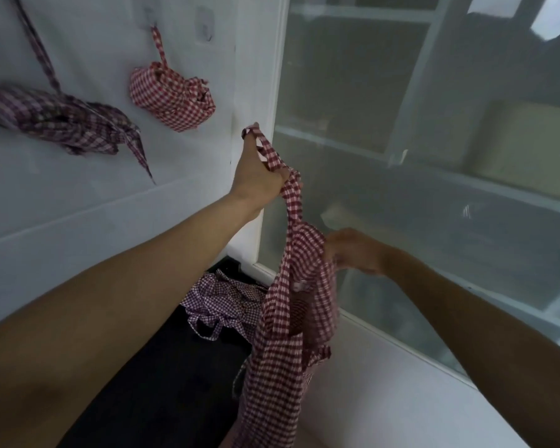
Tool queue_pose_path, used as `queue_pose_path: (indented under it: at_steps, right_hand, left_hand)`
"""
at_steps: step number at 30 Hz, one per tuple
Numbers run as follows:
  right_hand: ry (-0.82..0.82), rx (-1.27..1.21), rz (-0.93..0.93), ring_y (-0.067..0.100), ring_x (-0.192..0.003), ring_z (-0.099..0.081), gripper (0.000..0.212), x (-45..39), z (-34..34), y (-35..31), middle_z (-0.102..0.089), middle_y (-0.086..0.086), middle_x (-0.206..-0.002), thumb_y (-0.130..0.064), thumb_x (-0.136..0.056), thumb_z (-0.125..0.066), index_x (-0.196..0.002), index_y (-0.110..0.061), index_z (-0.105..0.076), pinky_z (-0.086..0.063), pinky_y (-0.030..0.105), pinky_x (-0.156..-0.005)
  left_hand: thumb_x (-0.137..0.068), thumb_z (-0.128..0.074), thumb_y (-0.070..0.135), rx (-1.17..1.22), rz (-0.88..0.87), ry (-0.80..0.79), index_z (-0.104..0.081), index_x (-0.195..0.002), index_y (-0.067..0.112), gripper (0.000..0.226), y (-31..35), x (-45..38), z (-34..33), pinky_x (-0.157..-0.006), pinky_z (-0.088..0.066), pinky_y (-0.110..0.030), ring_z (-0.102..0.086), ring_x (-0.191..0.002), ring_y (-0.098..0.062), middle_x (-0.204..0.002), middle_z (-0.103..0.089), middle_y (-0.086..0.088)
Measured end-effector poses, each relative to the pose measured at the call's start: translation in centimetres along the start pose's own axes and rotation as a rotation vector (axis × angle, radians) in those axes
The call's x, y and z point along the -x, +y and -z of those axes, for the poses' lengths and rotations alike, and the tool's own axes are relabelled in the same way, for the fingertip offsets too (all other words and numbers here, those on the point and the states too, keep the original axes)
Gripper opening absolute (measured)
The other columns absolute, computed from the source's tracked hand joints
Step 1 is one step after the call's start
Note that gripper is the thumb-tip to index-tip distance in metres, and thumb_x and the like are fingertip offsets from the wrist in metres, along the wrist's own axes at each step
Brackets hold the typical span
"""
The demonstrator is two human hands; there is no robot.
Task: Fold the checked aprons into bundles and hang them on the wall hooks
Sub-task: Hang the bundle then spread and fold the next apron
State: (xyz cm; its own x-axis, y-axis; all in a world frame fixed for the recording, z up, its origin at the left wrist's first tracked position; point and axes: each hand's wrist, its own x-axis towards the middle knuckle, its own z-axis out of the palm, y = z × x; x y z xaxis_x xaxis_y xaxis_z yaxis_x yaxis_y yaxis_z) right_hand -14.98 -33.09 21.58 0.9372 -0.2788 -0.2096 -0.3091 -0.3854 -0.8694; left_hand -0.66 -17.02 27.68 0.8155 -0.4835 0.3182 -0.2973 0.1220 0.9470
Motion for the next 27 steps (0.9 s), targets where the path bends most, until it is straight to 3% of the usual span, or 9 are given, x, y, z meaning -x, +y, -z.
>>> queue_pose_path:
  at_steps: [2,5,8,11,14,17,20,24,27]
  right_hand:
    - [0.118,-0.167,-0.065,0.025,-0.063,-0.056,0.038,-0.1,1.5,0.2,-0.056,0.023,-0.085,-0.009,-0.044,-0.063,-0.080,0.003,-0.057,-0.046,0.029,-0.057]
    - [0.086,-0.336,-0.162,0.024,-0.057,-0.053,0.019,1.6,2.4,-1.8,-0.057,0.016,-0.066,-0.013,-0.057,-0.046,-0.071,-0.001,-0.052,-0.043,0.028,-0.057]
    - [0.109,-0.183,-0.136,0.017,-0.061,-0.057,0.032,2.9,3.3,-4.0,-0.064,0.005,-0.065,0.001,-0.082,-0.041,-0.062,-0.008,-0.065,-0.046,0.026,-0.058]
    - [0.203,0.234,-0.098,0.016,-0.075,-0.060,0.020,2.7,4.0,-5.3,-0.066,0.008,-0.084,-0.003,-0.094,-0.047,-0.087,-0.004,-0.065,-0.051,0.026,-0.062]
    - [0.209,0.439,-0.128,0.016,-0.079,-0.059,0.016,2.3,4.2,-5.8,-0.062,0.006,-0.090,-0.005,-0.097,-0.048,-0.092,-0.005,-0.063,-0.052,0.029,-0.064]
    - [0.230,0.342,-0.108,0.015,-0.076,-0.059,0.022,1.9,3.1,-6.2,-0.063,0.003,-0.084,-0.003,-0.097,-0.047,-0.082,-0.011,-0.061,-0.049,0.028,-0.060]
    - [0.300,0.196,-0.100,0.014,-0.071,-0.056,0.023,1.2,1.8,-6.7,-0.060,0.005,-0.080,-0.006,-0.098,-0.047,-0.079,-0.010,-0.058,-0.046,0.025,-0.056]
    - [0.330,-0.058,-0.111,0.017,-0.066,-0.057,0.018,0.9,0.7,-7.7,-0.059,0.011,-0.079,-0.005,-0.098,-0.049,-0.083,-0.003,-0.056,-0.049,0.023,-0.050]
    - [0.335,-0.149,-0.137,0.019,-0.058,-0.063,0.015,1.5,1.4,-8.2,-0.063,0.013,-0.075,-0.009,-0.097,-0.051,-0.085,-0.002,-0.057,-0.051,0.022,-0.045]
  left_hand:
    - [-0.087,-0.068,-0.004,-0.047,-0.005,0.004,-0.026,-0.153,0.021,0.082,-1.0,-0.4,1.2,-0.103,-0.050,-0.038,-0.052,-0.126,-0.019,-0.146,-0.042,0.000]
    - [-0.086,-0.067,-0.009,-0.042,0.174,-0.075,-0.041,-0.140,0.016,0.064,-3.7,-0.4,3.1,-0.086,-0.059,-0.045,-0.062,-0.111,-0.026,-0.139,-0.051,-0.017]
    - [-0.092,-0.069,0.015,-0.253,0.413,-0.555,-0.048,-0.133,0.017,0.046,-6.4,0.8,4.6,-0.091,-0.057,-0.048,-0.068,-0.104,-0.028,-0.124,-0.064,-0.015]
    - [-0.092,-0.063,0.040,-0.272,0.579,-0.939,-0.054,-0.135,0.017,0.049,-8.2,2.2,5.3,-0.101,-0.050,-0.048,-0.065,-0.115,-0.028,-0.126,-0.067,-0.011]
    - [-0.082,-0.067,0.048,-0.143,0.647,-0.930,-0.058,-0.132,0.006,0.066,-9.0,3.2,5.3,-0.099,-0.051,-0.051,-0.066,-0.113,-0.031,-0.123,-0.067,-0.017]
    - [-0.078,-0.064,0.061,-0.220,0.691,-0.945,-0.058,-0.126,-0.004,0.081,-10.3,4.8,4.1,-0.100,-0.050,-0.052,-0.067,-0.110,-0.032,-0.119,-0.068,-0.020]
    - [-0.076,-0.059,0.077,-0.333,0.730,-1.047,-0.047,-0.141,0.014,0.091,-12.0,7.6,1.4,-0.097,-0.054,-0.046,-0.065,-0.112,-0.029,-0.129,-0.062,-0.017]
    - [-0.074,-0.071,0.070,-0.408,0.586,-0.956,-0.055,-0.136,0.026,0.077,-14.6,11.4,-2.6,-0.091,-0.056,-0.034,-0.066,-0.107,-0.021,-0.127,-0.065,-0.002]
    - [-0.091,-0.066,0.039,-0.478,0.452,-0.755,-0.070,-0.109,0.013,0.033,-17.2,11.8,-2.6,-0.088,-0.055,-0.029,-0.067,-0.097,-0.019,-0.106,-0.071,-0.003]
